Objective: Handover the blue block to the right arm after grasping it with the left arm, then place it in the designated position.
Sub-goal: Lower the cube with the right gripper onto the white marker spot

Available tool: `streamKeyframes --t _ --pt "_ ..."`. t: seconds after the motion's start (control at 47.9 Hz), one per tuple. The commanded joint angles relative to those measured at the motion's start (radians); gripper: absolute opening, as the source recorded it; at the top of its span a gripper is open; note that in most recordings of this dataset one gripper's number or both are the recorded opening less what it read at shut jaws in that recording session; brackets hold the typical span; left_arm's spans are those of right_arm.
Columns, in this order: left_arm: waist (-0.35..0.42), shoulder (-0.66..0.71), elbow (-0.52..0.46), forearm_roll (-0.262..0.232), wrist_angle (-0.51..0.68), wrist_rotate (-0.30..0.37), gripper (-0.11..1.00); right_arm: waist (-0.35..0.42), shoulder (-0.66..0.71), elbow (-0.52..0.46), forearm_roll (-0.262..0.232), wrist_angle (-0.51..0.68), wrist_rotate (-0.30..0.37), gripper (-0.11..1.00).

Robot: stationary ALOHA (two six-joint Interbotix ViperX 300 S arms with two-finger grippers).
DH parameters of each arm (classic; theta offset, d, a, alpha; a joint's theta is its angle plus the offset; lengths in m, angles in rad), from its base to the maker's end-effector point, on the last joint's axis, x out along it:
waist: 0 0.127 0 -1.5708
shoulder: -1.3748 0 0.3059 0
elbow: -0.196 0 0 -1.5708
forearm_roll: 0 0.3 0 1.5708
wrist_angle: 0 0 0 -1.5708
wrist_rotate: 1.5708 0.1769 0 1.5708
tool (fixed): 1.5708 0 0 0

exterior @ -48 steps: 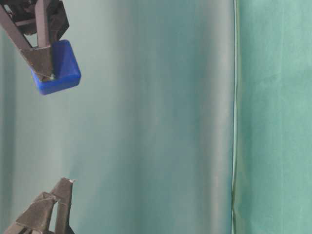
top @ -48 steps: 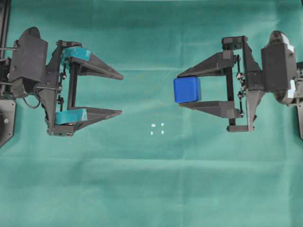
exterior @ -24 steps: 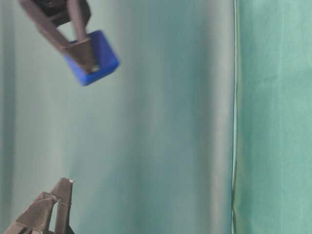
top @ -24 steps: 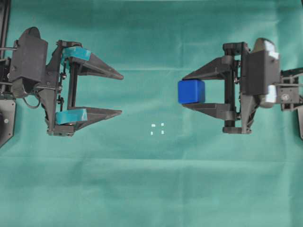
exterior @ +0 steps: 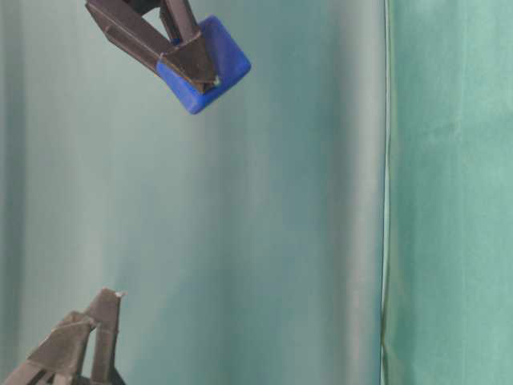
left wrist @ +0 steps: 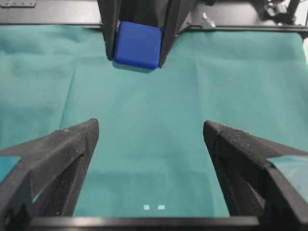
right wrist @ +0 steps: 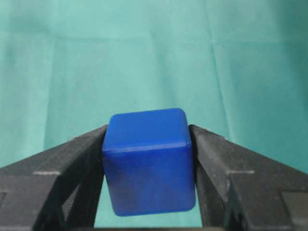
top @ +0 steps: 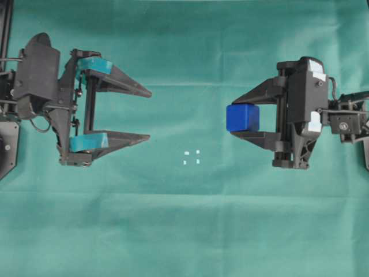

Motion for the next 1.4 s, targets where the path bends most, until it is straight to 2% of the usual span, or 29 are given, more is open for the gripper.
streamKeyframes --t 0.0,0.396,0.584,1.001,1.377 --pt "0.003 0.005 -0.035 0.002 0.002 0.002 0.99 0.005 -0.006 -0.029 0.002 -0.006 0.0 0.53" --pt "0.003 0.011 -0.04 0.002 0.009 0.002 0.99 0.003 0.008 -0.029 0.002 -0.008 0.002 0.53" --pt "0.003 0.011 -0.041 0.002 0.009 0.002 0.99 0.003 0.058 -0.029 0.003 -0.052 0.005 0.53" --pt "0.003 0.008 -0.038 0.003 0.009 0.003 0.99 -0.006 0.273 -0.049 0.006 -0.224 0.046 0.53" --pt "0.003 0.003 -0.034 0.003 0.009 0.002 0.99 -0.031 0.509 -0.121 0.006 -0.37 0.075 0.53"
